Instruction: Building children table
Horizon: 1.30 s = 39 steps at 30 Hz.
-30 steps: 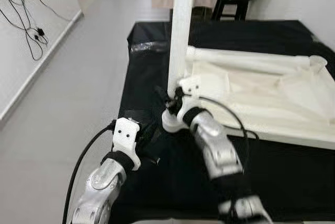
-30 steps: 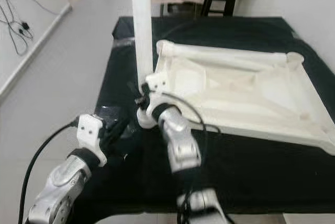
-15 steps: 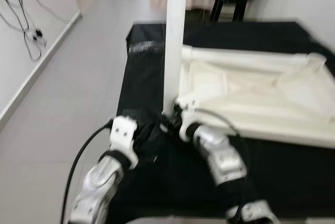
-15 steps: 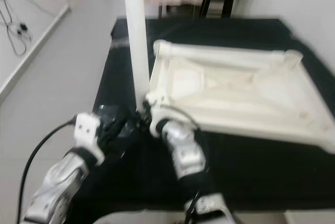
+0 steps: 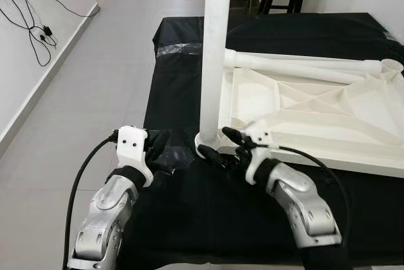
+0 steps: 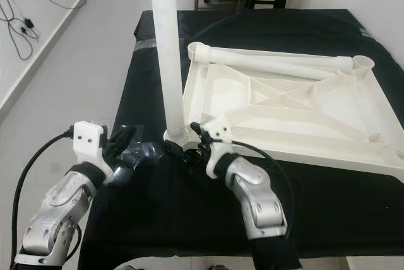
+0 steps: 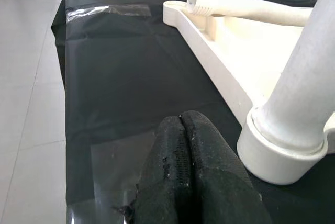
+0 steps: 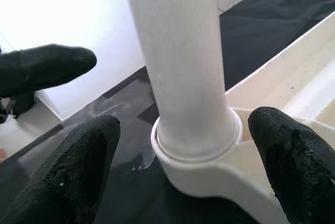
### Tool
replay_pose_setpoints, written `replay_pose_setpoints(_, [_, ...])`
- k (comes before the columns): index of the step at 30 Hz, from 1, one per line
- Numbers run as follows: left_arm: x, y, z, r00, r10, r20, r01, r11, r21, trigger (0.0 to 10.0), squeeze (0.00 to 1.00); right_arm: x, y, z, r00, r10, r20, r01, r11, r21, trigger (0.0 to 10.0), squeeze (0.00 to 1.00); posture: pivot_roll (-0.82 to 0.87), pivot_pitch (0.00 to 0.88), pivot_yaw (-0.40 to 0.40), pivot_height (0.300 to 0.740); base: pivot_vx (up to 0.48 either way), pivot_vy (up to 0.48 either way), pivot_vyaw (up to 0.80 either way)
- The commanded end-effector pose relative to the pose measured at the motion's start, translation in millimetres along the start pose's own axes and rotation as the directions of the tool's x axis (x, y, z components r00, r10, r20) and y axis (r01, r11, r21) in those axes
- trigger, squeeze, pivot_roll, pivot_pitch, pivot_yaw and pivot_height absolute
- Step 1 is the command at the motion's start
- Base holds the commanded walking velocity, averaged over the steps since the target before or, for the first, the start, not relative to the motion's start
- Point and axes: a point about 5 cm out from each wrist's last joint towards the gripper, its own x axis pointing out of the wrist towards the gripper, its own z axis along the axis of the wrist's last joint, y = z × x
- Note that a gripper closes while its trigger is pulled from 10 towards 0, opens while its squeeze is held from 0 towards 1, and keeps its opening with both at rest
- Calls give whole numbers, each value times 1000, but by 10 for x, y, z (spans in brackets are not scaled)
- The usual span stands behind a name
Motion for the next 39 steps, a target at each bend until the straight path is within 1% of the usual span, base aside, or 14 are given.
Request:
replay_pose_setpoints(1, [-40,46,-80,998,9,-58,-8,1000,15,10000,0,-85,-128,64,997,-64,45,64,998,13,10000,0,33,137,23,740,0,0,0])
replay_pose_setpoints(4, [-81,64,-100,997,5,-78,0,998,70,10000,0,-209,-356,152,969,-215,117,208,975,75,10000,0,33,138,19,740,0,0,0])
replay_pose_setpoints(7, [-98,90,-103,997,38,-75,-32,997,73,10000,0,-274,-366,166,957,-246,153,230,967,112,10000,0,34,138,19,740,0,0,0])
replay_pose_setpoints(10, [-130,146,-100,992,94,-79,-87,993,82,10000,0,-435,-266,140,977,-131,166,124,991,53,10000,0,39,139,20,740,0,0,0])
replay_pose_setpoints(12, [-154,165,-102,991,109,-78,-101,990,99,10000,0,-491,-239,125,982,-103,159,96,994,51,10000,0,35,138,22,740,0,0,0])
replay_pose_setpoints(13, [-210,202,-133,987,134,-87,-123,985,121,10000,0,-586,-153,86,990,-35,135,28,998,51,10000,0,26,140,27,740,0,0,0])
replay_pose_setpoints(18, [-308,249,-187,978,178,-113,-164,978,127,10000,0,-687,19,-8,995,43,92,-47,998,49,10000,0,22,140,27,740,0,0,0])
replay_pose_setpoints(21, [-408,228,-230,970,200,-136,-183,975,129,10000,0,-660,93,-87,995,-57,79,53,997,51,10000,0,13,141,26,740,0,0,0])
replay_pose_setpoints(24, [-438,213,-241,969,203,-140,-186,974,127,10000,0,-653,114,-92,992,-88,85,84,995,53,10000,0,13,141,26,740,0,0,0])
replay_pose_setpoints(26, [-558,165,-292,956,255,-147,-240,964,112,10000,0,-643,191,-118,968,-230,95,227,973,45,10000,0,-1,146,28,740,0,0,0])
replay_pose_setpoints(27, [-558,165,-292,956,255,-147,-240,964,112,10000,0,-643,191,-118,968,-230,95,227,973,45,10000,0,-1,146,28,740,0,0,0])
replay_pose_setpoints(28, [-601,149,-299,950,277,-146,-264,959,104,10000,0,-688,167,-132,939,-330,91,329,944,28,10000,0,-4,146,26,740,0,0,0])
replay_pose_setpoints(31, [-548,131,-290,959,248,-136,-235,966,106,10000,0,-757,19,-156,897,-435,77,433,901,42,10000,0,-11,141,23,740,0,0,0])
replay_pose_setpoints(39, [-477,101,-309,964,218,-153,-205,974,94,10000,0,-699,23,-175,897,-437,59,437,899,12,10000,0,-8,136,18,740,0,120,0])
